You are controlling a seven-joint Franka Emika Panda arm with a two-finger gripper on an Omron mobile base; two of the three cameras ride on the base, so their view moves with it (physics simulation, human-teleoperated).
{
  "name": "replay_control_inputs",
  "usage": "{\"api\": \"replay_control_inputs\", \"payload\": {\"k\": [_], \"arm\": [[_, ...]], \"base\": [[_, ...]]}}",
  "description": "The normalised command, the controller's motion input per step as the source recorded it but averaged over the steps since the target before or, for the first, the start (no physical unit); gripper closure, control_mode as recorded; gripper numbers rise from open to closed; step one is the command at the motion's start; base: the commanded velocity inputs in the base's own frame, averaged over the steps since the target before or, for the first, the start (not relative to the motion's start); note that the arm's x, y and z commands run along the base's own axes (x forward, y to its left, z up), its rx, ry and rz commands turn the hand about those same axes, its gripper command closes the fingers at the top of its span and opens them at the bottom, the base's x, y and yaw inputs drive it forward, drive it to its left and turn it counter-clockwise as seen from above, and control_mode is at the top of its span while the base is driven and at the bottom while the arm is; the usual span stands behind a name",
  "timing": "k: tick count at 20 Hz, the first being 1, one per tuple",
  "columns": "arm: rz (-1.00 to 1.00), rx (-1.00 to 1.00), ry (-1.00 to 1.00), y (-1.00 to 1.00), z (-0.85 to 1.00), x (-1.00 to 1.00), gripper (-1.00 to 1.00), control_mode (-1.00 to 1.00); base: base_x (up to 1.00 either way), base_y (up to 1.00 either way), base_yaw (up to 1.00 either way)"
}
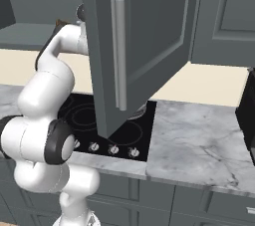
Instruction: Open the cabinet and move the ladle to the pot. Then close the cabinet.
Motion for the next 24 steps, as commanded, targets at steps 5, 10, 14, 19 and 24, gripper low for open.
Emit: {"api": "replay_control_inputs", "payload": {"k": [5,10,14,19,24], "arm": [[0.02,0.0,0.0,-0.06,-0.02,0.11,-1.0,-1.0],[0.02,0.0,0.0,0.0,-0.08,0.1,-1.0,-1.0],[0.02,0.0,0.0,0.0,-0.06,0.1,-1.0,-1.0],[0.02,0.0,0.0,0.0,-0.03,0.21,-1.0,-1.0],[0.02,0.0,0.0,0.0,-0.03,0.29,-1.0,-1.0]], "base": [[0.0,0.0,0.0],[0.0,0.0,0.0],[0.0,0.0,0.0],[0.0,0.0,0.0],[0.0,0.0,0.0]]}}
